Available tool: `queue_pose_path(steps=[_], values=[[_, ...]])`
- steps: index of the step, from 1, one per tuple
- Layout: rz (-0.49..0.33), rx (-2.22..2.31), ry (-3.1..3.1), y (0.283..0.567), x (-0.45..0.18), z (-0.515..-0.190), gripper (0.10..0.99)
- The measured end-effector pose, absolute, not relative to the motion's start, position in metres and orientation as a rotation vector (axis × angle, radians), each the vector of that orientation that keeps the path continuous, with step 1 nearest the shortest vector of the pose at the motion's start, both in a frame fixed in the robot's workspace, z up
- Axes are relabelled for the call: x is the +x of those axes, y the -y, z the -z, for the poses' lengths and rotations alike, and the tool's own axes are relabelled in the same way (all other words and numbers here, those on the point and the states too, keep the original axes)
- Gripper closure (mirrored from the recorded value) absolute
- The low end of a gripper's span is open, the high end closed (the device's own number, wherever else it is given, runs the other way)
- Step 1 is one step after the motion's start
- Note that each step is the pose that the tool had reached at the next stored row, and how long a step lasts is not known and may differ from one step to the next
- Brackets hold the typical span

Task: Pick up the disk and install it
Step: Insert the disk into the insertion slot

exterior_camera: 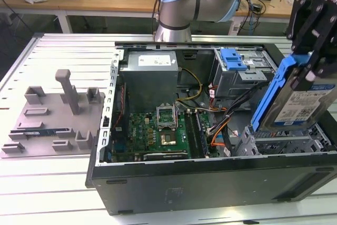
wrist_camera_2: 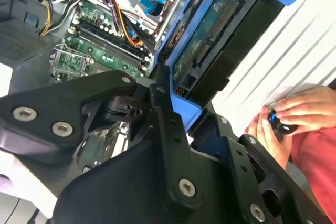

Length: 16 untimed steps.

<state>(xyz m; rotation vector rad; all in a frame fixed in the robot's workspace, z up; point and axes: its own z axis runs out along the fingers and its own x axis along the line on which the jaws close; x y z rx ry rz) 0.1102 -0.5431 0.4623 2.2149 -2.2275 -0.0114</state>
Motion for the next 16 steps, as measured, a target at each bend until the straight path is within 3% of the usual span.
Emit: queue_pose_path(steps=[5, 16], values=[[-0.002, 2.208, 2.221, 0.5422, 0.1105, -0.4624, 0.718], [0.05, 2.217, 2.183, 0.5431, 0.1169, -0.4613, 0.718]])
